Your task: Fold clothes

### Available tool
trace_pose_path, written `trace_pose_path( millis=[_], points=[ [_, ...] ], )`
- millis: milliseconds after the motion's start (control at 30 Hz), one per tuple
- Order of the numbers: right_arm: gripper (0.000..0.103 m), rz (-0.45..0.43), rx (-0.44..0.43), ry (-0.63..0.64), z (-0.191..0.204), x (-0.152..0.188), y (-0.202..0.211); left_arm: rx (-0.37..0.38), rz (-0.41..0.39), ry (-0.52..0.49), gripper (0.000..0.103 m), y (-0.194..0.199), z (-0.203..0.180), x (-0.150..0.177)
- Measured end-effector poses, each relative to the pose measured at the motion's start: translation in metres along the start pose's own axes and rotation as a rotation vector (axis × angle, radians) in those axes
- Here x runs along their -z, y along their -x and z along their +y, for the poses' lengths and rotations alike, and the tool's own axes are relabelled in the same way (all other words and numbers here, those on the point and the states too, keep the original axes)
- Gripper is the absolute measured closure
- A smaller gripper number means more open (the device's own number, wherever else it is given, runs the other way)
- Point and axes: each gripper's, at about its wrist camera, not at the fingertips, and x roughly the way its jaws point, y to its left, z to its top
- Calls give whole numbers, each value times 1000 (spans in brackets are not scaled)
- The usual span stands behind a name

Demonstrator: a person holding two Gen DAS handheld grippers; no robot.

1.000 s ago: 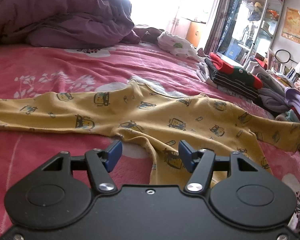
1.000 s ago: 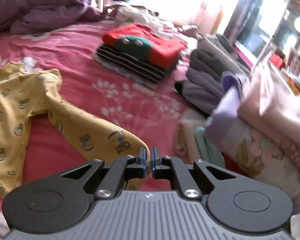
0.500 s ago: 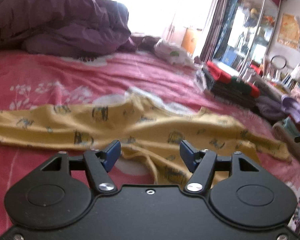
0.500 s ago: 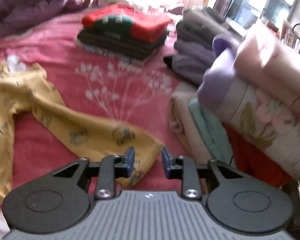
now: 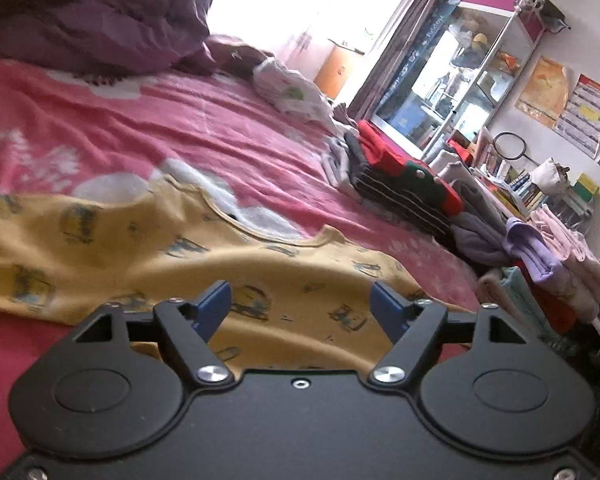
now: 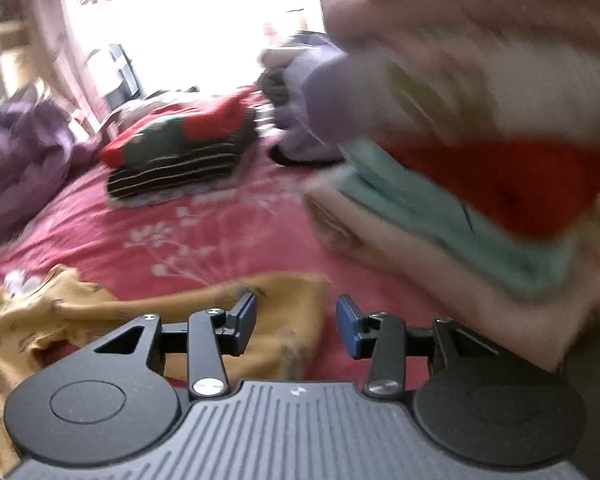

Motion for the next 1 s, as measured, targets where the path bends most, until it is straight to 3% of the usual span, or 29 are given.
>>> trace_pose_path(
  millis=[133,200,400,500,633,900,967,1000],
  points=[
    [56,-46,-60,-132,-24,24,-5,0,24,-53,27,-20,-11,-9],
    [48,-59,-92,-178,-28,23,-6,-8,41,-83,28,-34,-17,-17],
    [45,-64,-152,-217,-28,20,-22,-33,95,-176,29,-78,-35,-45],
    [45,-60,-172,-232,-31,19,-23,-74,176,-313,33,-118,-51,-60],
    [45,-58,-189,-238,-32,19,-22,-98,275,-426,46,-162,-59,-75],
    [55,-50,-214,-259,-36,20,-24,-49,366,-463,62,-193,-65,-78],
    [56,-50,-213,-257,-35,20,-24,-46,385,-496,81,-197,-69,-72],
    [56,-50,-213,-256,-35,20,-24,-46,392,-513,84,-198,-71,-69]
  ],
)
